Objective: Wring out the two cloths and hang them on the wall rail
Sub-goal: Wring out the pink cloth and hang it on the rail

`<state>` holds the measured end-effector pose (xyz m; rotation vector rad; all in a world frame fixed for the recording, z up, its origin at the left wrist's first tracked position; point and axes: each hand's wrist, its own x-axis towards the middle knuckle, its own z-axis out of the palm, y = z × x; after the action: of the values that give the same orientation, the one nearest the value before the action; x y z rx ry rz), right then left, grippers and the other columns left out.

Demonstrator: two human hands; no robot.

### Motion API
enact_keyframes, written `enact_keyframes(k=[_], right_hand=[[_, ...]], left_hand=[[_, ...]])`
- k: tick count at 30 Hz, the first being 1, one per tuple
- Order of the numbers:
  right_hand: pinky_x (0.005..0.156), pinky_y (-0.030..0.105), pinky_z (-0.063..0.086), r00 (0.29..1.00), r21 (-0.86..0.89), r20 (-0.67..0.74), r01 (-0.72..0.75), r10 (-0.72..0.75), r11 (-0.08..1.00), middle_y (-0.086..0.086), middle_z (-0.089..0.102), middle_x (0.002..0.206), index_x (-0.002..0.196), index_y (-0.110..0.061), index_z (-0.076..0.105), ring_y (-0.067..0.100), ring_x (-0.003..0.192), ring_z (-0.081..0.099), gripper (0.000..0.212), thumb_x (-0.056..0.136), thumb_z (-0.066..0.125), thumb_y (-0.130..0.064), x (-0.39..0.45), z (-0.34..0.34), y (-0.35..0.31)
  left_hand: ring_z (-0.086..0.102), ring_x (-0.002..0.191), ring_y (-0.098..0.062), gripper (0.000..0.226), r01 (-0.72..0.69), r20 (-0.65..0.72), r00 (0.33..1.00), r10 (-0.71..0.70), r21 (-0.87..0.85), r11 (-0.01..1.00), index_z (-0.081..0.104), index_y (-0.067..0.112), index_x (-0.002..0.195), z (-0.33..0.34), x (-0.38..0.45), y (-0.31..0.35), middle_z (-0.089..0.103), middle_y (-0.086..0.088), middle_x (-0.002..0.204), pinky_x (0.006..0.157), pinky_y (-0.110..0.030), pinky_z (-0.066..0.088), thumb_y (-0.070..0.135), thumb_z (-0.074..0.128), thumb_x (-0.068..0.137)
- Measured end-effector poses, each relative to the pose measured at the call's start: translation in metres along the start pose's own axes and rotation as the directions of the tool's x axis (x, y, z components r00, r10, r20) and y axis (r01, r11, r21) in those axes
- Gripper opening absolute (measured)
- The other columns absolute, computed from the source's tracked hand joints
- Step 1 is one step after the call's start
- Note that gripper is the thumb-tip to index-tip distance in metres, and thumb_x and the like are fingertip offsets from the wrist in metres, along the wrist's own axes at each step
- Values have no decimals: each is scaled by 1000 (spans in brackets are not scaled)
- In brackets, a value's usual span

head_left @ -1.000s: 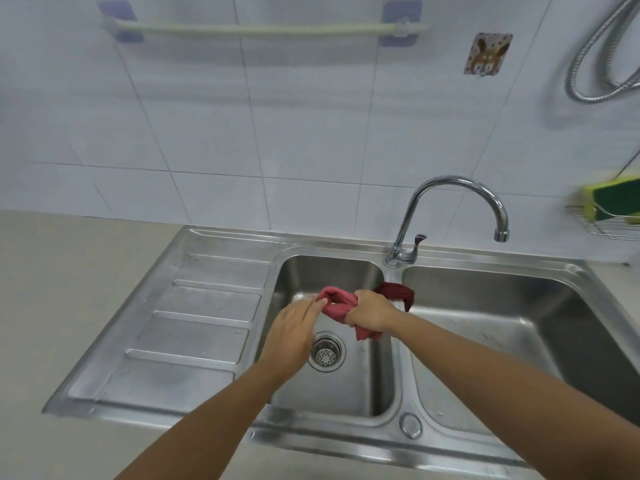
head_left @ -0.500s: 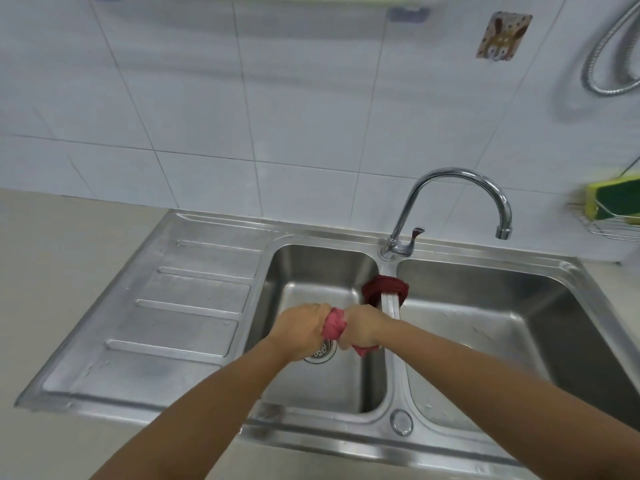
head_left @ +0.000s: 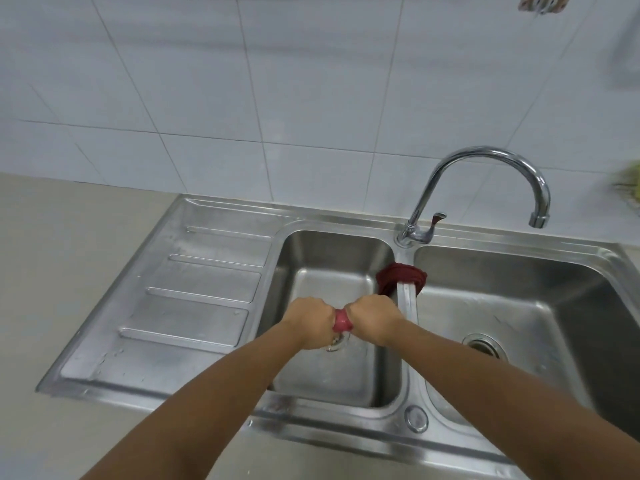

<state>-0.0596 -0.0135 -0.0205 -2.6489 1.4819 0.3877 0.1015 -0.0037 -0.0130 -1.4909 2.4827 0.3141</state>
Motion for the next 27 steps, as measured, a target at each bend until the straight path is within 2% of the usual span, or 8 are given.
enact_keyframes(k=[7,11,14,16,19,22,24,27], right_hand=[[58,32,39,986,226,-119,-89,118,970,5,61,93,98,-16,51,27,84,61,19,82,58,-26,0,7,5],[62,30,44,959,459,27,-262,282,849,5,63,88,89,-17,52,25,78,63,12,78,57,-19,-5,-4,8],[57,27,51,925,674,212,-373,316,638,4,69,66,79,-15,59,16,54,61,6,74,59,-18,-8,-21,8],[41,20,40,883,775,381,-467,275,425,1,62,49,67,-12,57,13,38,49,10,74,63,-15,-8,-37,9],[34,13,29,750,734,661,-653,26,187,-4,45,45,67,-16,50,4,33,35,21,81,66,-17,-11,-59,12],[34,9,30,635,665,746,-723,-198,187,-6,45,47,71,-17,50,1,33,35,20,87,63,-21,-13,-71,12],[32,9,28,584,643,764,-727,-273,242,-7,45,45,68,-17,48,1,32,35,25,89,59,-22,-15,-74,8],[32,12,22,594,637,770,-693,-234,339,-4,40,45,62,-16,45,3,32,32,30,88,62,-21,-19,-70,4]], left_hand=[[64,73,-25,22,25,-92,995,-35,-114,993,56,12,93,4,7,-10,66,-5,84,61,-30,48,32,47,91],[61,91,-24,25,90,-179,972,-150,-304,948,50,15,106,5,7,-13,59,-4,102,72,-39,54,26,59,86],[59,99,-23,40,65,-418,886,-202,-320,945,50,14,120,10,1,-12,58,-3,113,77,-37,54,19,65,83],[61,100,-22,44,44,-540,827,-160,-221,974,53,14,117,14,-8,-11,60,-2,112,80,-33,53,18,72,77],[60,113,-26,68,-9,-648,761,-27,-52,999,51,12,122,25,-20,-14,61,-8,123,98,-44,48,35,82,66],[58,119,-25,77,-42,-682,731,30,-1,999,49,12,124,24,-23,-13,62,-8,126,102,-58,40,51,79,66],[65,106,-24,59,-125,-692,721,37,-77,989,59,10,115,16,-20,-8,68,-5,111,98,-50,45,37,81,67],[63,78,-25,30,-274,-630,769,108,-172,946,64,6,99,2,-18,-2,66,-7,88,67,-35,52,9,76,71]])
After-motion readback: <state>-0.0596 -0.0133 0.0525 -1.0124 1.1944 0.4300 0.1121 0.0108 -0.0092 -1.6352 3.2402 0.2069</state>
